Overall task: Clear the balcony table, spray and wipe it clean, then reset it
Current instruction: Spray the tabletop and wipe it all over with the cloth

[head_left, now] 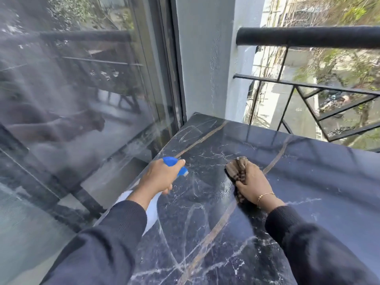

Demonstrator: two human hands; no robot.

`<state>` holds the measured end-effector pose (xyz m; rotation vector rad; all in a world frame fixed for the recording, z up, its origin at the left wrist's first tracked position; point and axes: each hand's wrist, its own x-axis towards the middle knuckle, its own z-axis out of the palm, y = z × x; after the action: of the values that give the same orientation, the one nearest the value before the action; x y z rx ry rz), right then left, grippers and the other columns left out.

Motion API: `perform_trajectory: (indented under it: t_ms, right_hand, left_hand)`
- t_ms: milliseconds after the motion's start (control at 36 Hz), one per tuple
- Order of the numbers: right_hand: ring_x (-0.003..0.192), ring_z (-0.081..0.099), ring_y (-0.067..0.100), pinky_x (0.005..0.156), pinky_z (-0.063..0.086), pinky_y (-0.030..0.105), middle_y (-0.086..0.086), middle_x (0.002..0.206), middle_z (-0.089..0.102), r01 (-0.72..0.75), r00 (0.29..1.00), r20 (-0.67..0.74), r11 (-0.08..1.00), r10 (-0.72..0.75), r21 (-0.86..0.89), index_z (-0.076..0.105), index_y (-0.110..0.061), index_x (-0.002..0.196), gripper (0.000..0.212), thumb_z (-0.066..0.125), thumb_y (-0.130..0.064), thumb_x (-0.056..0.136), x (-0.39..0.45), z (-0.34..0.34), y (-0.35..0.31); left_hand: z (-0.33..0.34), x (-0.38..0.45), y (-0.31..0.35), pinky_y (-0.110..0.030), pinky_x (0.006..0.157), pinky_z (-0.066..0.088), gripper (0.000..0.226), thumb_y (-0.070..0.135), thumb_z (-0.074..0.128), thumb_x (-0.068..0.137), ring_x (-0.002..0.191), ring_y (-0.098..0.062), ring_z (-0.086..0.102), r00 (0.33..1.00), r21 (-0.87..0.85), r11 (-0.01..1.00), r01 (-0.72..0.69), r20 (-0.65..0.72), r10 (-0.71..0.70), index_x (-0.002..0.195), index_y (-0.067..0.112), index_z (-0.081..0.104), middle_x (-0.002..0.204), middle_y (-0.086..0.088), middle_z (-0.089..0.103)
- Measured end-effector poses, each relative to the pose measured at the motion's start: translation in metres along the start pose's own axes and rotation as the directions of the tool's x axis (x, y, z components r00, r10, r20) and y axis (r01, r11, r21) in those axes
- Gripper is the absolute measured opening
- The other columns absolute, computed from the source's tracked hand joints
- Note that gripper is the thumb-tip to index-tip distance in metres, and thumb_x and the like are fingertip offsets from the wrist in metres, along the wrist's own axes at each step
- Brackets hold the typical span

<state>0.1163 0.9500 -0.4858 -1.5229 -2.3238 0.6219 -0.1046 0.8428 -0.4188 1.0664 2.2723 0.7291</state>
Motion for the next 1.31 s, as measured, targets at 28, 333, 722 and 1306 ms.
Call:
perform_trajectory:
  t_ms: [28,333,722,1306]
  right_hand:
    - [0.117,0.044,0.031,0.098,0.033,0.032,0.015,0.125,0.05,-0.004,1.0,-0.006,1.0,0.004,-0.004,0.042,-0.004,0.12,0.044,0.057,-0.01,0.079,-0.001,0.001,0.0]
    - [0.114,0.046,0.034,0.101,0.036,0.037,0.018,0.119,0.055,-0.084,0.985,-0.146,0.996,0.089,0.039,0.045,-0.003,0.124,0.051,0.057,-0.009,0.075,-0.005,0.017,-0.008]
    - [0.124,0.038,0.032,0.108,0.03,0.037,0.018,0.131,0.045,-0.026,0.994,-0.103,1.0,0.027,0.016,0.036,-0.007,0.133,0.057,0.056,-0.017,0.08,0.064,0.055,-0.076]
    - [0.124,0.041,0.029,0.104,0.03,0.03,0.013,0.132,0.044,0.041,0.994,0.099,0.999,-0.037,-0.034,0.035,-0.005,0.134,0.06,0.06,-0.013,0.08,-0.016,0.013,-0.027]
  left_hand:
    - [-0.002,0.001,-0.002,-0.022,0.051,0.044,0.045,0.058,0.048,0.085,0.033,-0.016,0.05,0.999,0.002,1.0,-0.001,-0.037,0.001,0.091,0.02,0.071,0.051,-0.003,0.06]
    - [-0.016,0.012,-0.009,-0.028,0.067,0.053,0.043,0.057,0.049,0.08,0.046,-0.023,0.061,0.976,0.004,0.998,0.065,-0.207,-0.062,0.076,0.017,0.066,0.059,-0.007,0.065]
    - [-0.03,0.044,-0.02,-0.025,0.061,0.047,0.036,0.053,0.05,0.085,0.043,-0.022,0.058,0.951,-0.193,0.975,0.107,-0.267,-0.157,0.071,0.021,0.061,0.057,-0.006,0.063]
    - [-0.036,0.034,-0.022,-0.022,0.049,0.043,0.041,0.058,0.054,0.082,0.041,-0.015,0.057,0.931,-0.379,0.923,0.067,-0.309,-0.194,0.088,0.021,0.07,0.051,0.001,0.059]
